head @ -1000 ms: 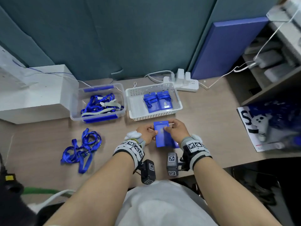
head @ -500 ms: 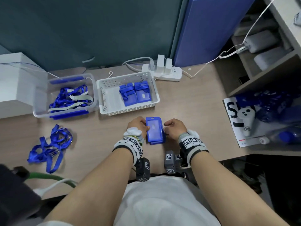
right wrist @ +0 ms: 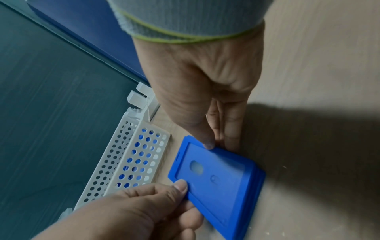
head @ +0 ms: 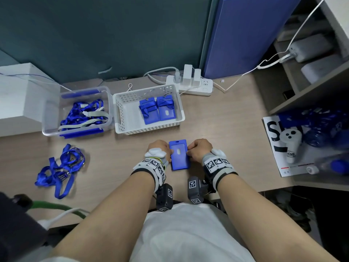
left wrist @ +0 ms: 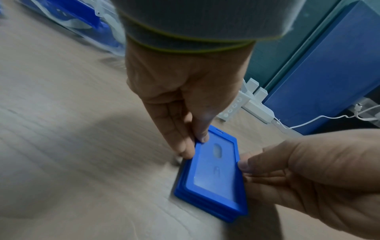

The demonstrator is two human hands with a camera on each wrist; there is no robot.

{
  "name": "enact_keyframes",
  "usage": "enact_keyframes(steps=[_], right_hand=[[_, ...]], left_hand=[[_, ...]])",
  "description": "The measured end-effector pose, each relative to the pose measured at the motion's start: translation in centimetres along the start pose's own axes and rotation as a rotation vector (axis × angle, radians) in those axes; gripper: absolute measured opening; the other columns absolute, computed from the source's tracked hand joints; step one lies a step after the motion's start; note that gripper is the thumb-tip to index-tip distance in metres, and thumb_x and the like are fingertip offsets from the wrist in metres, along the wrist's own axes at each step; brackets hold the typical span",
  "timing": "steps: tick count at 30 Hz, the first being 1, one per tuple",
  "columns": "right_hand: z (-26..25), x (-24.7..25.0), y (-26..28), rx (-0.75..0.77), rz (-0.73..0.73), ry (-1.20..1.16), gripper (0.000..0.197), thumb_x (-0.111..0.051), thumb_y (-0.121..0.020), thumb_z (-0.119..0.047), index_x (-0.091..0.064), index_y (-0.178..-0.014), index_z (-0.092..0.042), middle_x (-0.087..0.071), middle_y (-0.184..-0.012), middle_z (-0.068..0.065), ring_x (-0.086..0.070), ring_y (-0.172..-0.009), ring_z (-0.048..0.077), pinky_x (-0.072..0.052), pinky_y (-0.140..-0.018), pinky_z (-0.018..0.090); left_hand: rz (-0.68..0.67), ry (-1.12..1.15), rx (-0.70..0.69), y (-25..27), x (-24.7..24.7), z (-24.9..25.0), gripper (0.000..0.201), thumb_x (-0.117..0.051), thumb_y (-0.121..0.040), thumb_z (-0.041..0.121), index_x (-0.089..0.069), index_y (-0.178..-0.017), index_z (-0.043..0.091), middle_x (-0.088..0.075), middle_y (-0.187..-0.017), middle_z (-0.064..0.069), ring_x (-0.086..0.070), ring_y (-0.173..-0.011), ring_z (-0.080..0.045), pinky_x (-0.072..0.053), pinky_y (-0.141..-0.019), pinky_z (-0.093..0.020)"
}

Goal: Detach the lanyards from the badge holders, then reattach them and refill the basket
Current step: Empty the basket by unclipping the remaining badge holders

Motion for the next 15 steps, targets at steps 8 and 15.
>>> enact_keyframes(steps=[8,15], right_hand=[[0.4,0.7,0.1,-0.063,0.006,0.061,0.006,-0.081,-0.072,-0.019,-0.077,-0.075,-0.017,-0.075,-0.079,-0.001,-0.072,-0.077,0.020,-0.061,-0.080,0.031],[0.3,0.5,0.1,-0.070,-0.016,0.031,0.007,-0.083,-0.068,-0.017,-0.077,-0.070,-0.014,-0.076,-0.073,0.001,-0.075,-0.074,0.021,-0.064,-0.078,0.036]], left_hand=[[0.022,-0.197,-0.008,1.6,0.8,1.5,0.034,-0.057,-0.089,0.049,-0.070,-0.081,0.018,-0.074,-0.081,-0.002,-0.069,-0.073,-0.022,-0.048,-0.062,-0.025],[0.020,-0.296,-0.047,1.9,0.9,2.3,0.025,-0.055,-0.095,0.034,-0.068,-0.091,0.013,-0.072,-0.092,-0.006,-0.070,-0.087,-0.026,-0.054,-0.078,-0.029]])
Point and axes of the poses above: each hand's wrist, its own y-axis away from the middle knuckle, its own x-axis out of the back of the hand, z = x × y, the point moved 8 cm from there along -y, towards the middle knuckle
